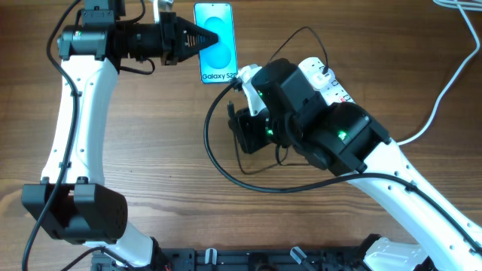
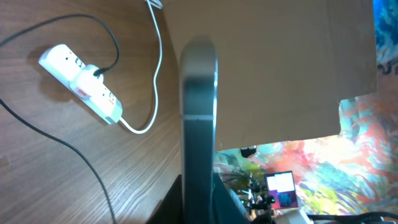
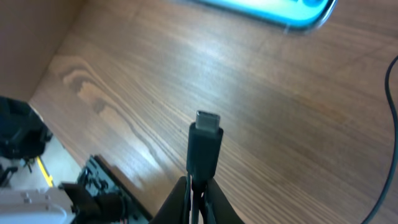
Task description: Plug charger to phone and switch on socket
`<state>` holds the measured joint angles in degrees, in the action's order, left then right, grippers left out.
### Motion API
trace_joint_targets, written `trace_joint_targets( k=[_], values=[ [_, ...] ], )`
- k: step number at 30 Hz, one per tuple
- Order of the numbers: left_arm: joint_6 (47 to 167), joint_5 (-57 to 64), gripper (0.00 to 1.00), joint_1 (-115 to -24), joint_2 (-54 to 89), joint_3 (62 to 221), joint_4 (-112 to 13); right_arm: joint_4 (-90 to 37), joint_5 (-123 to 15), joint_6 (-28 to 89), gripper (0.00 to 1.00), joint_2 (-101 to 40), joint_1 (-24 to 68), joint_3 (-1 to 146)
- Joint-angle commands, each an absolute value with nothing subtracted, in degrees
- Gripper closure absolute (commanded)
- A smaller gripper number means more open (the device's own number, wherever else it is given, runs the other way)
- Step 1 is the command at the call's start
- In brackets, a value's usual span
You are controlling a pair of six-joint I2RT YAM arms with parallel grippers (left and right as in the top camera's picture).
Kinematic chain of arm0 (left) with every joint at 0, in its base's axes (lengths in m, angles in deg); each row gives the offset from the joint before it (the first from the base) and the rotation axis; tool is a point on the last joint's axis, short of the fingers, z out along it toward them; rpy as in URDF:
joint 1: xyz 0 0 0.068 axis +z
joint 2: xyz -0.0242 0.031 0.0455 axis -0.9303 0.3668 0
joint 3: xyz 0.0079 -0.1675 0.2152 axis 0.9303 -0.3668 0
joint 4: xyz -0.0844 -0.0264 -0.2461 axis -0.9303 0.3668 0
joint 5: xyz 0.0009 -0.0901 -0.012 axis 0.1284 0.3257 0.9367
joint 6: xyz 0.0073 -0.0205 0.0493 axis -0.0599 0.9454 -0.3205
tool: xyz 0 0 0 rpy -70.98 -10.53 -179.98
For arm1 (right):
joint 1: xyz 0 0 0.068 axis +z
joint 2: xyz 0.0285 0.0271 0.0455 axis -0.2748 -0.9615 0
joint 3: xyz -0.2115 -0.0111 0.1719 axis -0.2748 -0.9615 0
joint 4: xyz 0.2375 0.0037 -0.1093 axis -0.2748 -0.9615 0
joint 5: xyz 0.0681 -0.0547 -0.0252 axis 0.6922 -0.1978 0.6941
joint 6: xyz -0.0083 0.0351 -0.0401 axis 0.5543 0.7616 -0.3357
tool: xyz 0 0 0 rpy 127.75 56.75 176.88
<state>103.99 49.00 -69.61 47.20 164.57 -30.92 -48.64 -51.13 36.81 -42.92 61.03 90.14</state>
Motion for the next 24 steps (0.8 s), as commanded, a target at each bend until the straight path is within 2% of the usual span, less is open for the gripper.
trace_joint_targets(
  k=[1, 8, 13, 14, 15, 17, 18, 20, 24],
  values=[
    [102.81, 52.32, 0.96, -70.64, 47.09, 164.96, -30.61, -46.58, -53.39, 38.4, 0.9, -42.83, 61.16, 90.84],
    [102.59, 49.07, 0.96, -73.52, 47.09, 164.96, -30.66, -46.63, -53.56, 39.41, 0.93, -43.53, 61.16, 90.84],
    [107.5, 30.81, 0.96, -71.71, 47.09, 164.96, -29.13, -48.81, -54.48, 39.58, 0.75, -43.77, 61.09, 90.81],
    [110.32, 24.17, 0.96, -70.81, 47.09, 164.96, -27.4, -49.62, -56.01, 39.91, 0.7, -44.1, 61.09, 90.81],
    [112.49, 17.13, 0.96, -69.89, 47.09, 164.96, -25.1, -50.41, -58.52, 41.66, 0.56, -44.42, 61.09, 90.79],
    [114.98, 6.84, 0.96, -68.43, 47.09, 164.96, -20.84, -50.97, -64.03, 45.99, 0.09, -44.75, 61.09, 90.77],
    [115.13, 0.3, 0.96, -67.34, 47.09, 164.96, -17.45, -50.67, -67.81, 49.88, 0.01, -44.77, 61.09, 90.77],
    [115.13, -4.97, 0.96, -66.44, 47.09, 164.96, -14.83, -48.79, -67.72, 51.23, 0.0, -44.9, 61.09, 90.77],
    [115.75, -12.55, 0.96, -65.04, 47.09, 164.96, -11.64, -43.78, -58.65, 45.03, 0.0, -50.35, 61.09, 90.77]
  ],
)
